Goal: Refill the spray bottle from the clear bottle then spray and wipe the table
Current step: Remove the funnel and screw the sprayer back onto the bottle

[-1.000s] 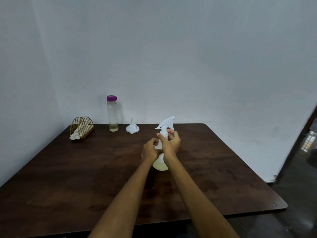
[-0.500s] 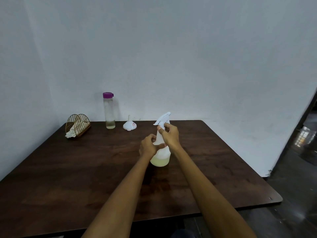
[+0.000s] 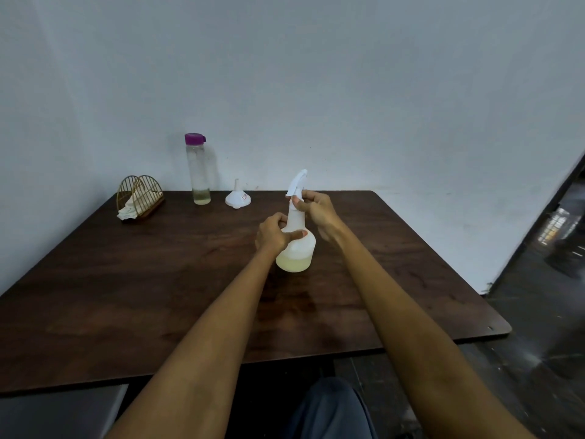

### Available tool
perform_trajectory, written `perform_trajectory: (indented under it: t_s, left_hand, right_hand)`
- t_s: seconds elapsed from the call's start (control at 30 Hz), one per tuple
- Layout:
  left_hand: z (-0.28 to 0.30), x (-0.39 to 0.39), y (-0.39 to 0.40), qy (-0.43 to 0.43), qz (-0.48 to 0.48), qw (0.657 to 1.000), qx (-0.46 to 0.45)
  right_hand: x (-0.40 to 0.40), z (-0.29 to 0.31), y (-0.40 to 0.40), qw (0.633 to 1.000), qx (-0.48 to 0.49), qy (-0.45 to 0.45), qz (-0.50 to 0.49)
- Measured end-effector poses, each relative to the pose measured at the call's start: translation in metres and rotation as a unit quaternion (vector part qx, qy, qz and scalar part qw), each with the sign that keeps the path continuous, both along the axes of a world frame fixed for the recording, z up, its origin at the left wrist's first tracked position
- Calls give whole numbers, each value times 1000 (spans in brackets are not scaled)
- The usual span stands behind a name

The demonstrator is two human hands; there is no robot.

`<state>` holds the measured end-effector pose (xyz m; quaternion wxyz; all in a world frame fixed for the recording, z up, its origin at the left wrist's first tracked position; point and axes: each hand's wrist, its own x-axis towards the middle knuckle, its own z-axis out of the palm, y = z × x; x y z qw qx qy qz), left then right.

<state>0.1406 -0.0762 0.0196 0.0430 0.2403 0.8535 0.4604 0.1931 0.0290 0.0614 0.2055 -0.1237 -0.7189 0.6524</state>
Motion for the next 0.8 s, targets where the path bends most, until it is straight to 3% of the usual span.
perform_trajectory:
  t_s: [0.2,0.33,0.53,0.67,0.8]
  left_hand:
    - [1,2,-1,-2,0,1000,12]
    - [0,1,-2,6,-4,1000,14]
    - [0,-3,-1,-5,-8,1000,7]
    - [0,-3,0,-8,-13,1000,5]
    - [0,0,-2,-9,-9,1000,10]
  right_hand:
    - [-1,6,8,997,13,-15,78]
    - [-4,5,10,995,56,-29,72]
    - [-1,27,26,979,-134,71,133]
    - [-3,51,29,987,38,-13,153]
    - [0,40,25,989,55,-41,132]
